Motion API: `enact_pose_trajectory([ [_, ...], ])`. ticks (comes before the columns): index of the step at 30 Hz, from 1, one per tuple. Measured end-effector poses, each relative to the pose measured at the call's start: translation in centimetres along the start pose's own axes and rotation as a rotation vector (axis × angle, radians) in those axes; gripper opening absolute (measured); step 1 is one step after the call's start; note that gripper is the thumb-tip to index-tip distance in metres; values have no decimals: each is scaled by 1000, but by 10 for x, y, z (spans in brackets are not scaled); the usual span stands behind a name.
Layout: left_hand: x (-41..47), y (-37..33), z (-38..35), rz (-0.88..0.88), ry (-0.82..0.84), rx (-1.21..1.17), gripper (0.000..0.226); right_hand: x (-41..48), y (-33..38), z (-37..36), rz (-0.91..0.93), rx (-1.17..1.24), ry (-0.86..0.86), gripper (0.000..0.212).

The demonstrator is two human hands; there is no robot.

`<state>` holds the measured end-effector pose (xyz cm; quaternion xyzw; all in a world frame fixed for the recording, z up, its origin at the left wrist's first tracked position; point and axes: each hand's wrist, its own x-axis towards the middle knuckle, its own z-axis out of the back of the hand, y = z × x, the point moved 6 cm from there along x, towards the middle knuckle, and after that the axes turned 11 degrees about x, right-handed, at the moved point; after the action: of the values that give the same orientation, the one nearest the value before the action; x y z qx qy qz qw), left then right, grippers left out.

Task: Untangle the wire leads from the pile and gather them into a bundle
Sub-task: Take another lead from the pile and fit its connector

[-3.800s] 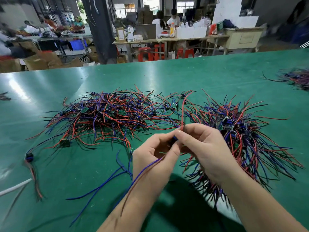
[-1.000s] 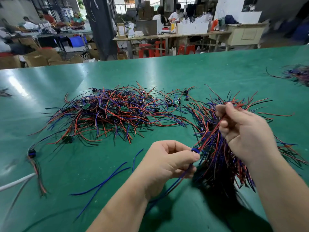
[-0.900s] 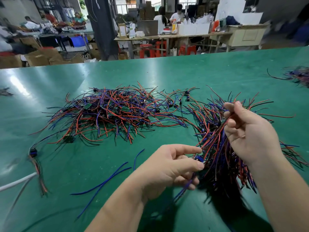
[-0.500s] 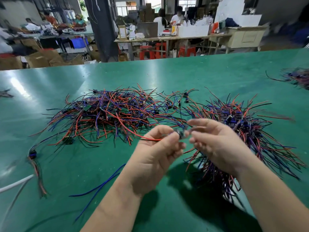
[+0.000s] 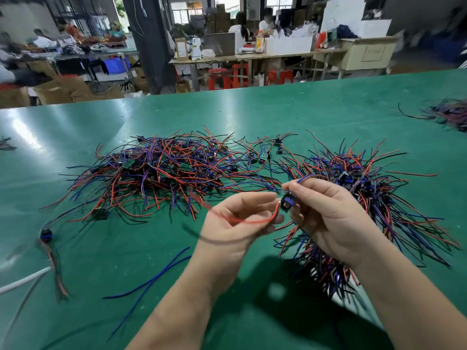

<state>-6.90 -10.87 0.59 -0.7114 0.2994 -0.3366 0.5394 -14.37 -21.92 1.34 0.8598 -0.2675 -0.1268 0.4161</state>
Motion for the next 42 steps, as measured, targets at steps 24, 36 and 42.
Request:
enact_pose_trajectory([
  [24,4,16,39,283,-166,207,46,0,38,30,472,-227,-322,18],
  [36,5,10,40,269,-154,195,36,-16,19,-13,624,-818,39,26],
  [42,2,-18,122,126,-638,1264,17,-14,75,32,769,-953,-404,22],
])
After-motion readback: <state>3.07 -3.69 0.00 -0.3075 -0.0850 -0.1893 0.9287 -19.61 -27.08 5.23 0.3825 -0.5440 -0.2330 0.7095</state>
